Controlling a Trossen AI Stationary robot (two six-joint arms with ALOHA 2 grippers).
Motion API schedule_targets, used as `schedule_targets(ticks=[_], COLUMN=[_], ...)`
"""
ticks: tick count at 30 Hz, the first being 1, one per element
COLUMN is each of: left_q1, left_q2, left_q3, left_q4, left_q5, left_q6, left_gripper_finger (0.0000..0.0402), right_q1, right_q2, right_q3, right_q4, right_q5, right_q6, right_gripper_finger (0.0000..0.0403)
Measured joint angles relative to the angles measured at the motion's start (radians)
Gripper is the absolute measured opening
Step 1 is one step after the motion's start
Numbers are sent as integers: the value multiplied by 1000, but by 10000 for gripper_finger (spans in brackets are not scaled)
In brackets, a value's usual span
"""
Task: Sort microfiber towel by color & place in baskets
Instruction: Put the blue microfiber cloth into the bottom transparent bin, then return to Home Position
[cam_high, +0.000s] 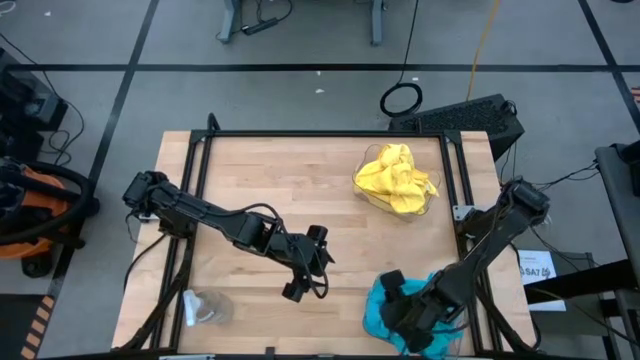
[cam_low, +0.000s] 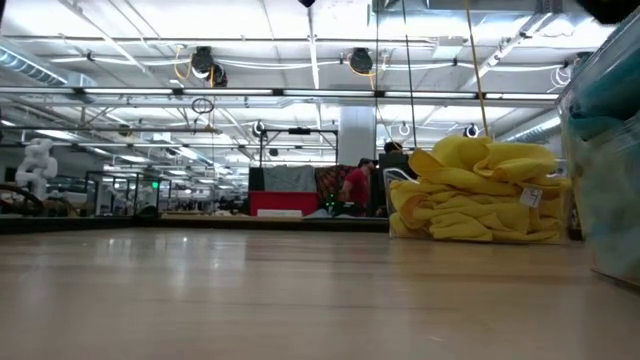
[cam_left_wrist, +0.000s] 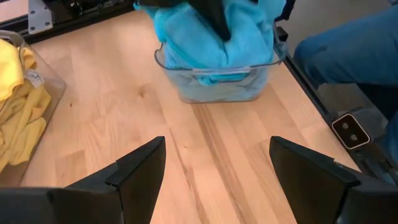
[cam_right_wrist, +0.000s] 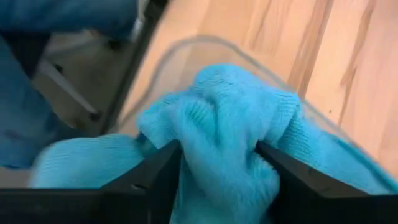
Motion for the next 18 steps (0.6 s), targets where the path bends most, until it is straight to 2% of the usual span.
schedule_targets(ticks=[5,13,18], left_q1=[0,0,0], left_q2=[0,0,-9], left_q3=[0,0,0], left_q4=[-19,-19,-23], left_q5=[-3,-42,-105], left_q6=[0,9,52], left_gripper_finger=[293,293,293], right_q1=[27,76,111], right_q2=[-114,-274,-369], right_q3=[0,0,1], right_q4=[3,6,1], right_q5=[11,22,115], right_q6=[-1,6,-57], right_gripper_finger=[213,214,214])
